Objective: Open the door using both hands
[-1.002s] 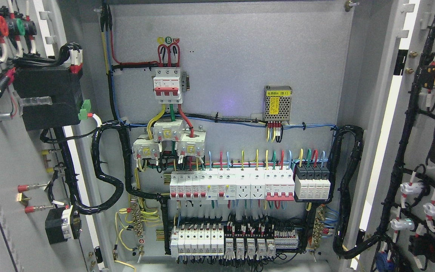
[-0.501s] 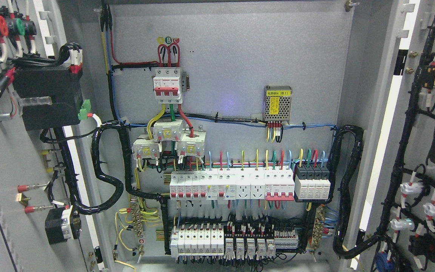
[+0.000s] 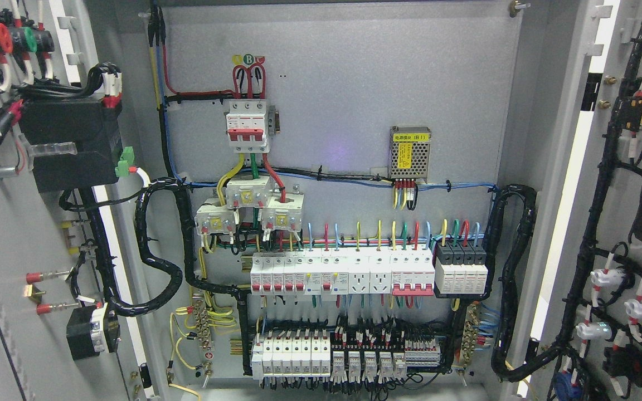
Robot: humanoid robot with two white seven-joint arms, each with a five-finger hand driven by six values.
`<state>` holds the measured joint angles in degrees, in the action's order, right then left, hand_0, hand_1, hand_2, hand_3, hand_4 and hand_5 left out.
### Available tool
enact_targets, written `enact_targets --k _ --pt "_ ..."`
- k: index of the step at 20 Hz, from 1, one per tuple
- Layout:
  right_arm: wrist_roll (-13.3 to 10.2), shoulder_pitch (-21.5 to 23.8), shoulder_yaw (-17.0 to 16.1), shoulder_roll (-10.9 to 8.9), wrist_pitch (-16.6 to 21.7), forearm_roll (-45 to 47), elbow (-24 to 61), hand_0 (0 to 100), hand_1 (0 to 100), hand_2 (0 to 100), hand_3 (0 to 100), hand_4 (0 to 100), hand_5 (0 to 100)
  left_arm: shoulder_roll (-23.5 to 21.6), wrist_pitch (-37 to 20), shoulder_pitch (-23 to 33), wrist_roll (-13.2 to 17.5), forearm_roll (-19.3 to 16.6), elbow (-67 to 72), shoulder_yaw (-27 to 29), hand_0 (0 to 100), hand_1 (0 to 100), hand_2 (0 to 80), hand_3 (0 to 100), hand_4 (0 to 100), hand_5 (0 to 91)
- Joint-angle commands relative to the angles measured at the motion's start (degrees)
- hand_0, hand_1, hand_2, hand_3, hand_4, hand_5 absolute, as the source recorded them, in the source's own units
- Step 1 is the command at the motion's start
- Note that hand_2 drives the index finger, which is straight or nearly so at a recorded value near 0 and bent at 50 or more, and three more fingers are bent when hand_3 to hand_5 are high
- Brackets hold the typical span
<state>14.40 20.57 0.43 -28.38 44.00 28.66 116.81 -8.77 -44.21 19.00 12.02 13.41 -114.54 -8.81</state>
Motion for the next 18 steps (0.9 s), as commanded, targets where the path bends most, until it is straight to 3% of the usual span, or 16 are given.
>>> enact_targets --k 1,6,12,18 --pt "0.28 0.26 0.54 -0.8 0.12 4.38 -1.32 0 0 0 0 0 0 -0.37 -3.95 -0.19 -0.16 1.62 -0.51 3.18 0 0 0.0 0 3 0.0" --pt "0.63 0.26 0.19 -1.06 0.21 4.56 -3.95 0 0 0 0 0 0 -0.55 -5.45 -0.19 -0.16 3.46 -0.42 5.38 0 0 0.0 0 3 0.0" --pt "0.72 0.35 -0.16 -3.96 0.29 9.38 -4.75 0 0 0 0 0 0 -1.07 -9.05 -0.1 -0.16 5.49 -0.33 7.75 0 0 0.0 0 3 0.0" --pt "0.55 0.26 -3.24 -3.96 0.29 11.41 -4.4 0 0 0 0 0 0 -1.86 -9.23 -0.1 -0.16 7.6 -0.16 11.09 0 0 0.0 0 3 0.0"
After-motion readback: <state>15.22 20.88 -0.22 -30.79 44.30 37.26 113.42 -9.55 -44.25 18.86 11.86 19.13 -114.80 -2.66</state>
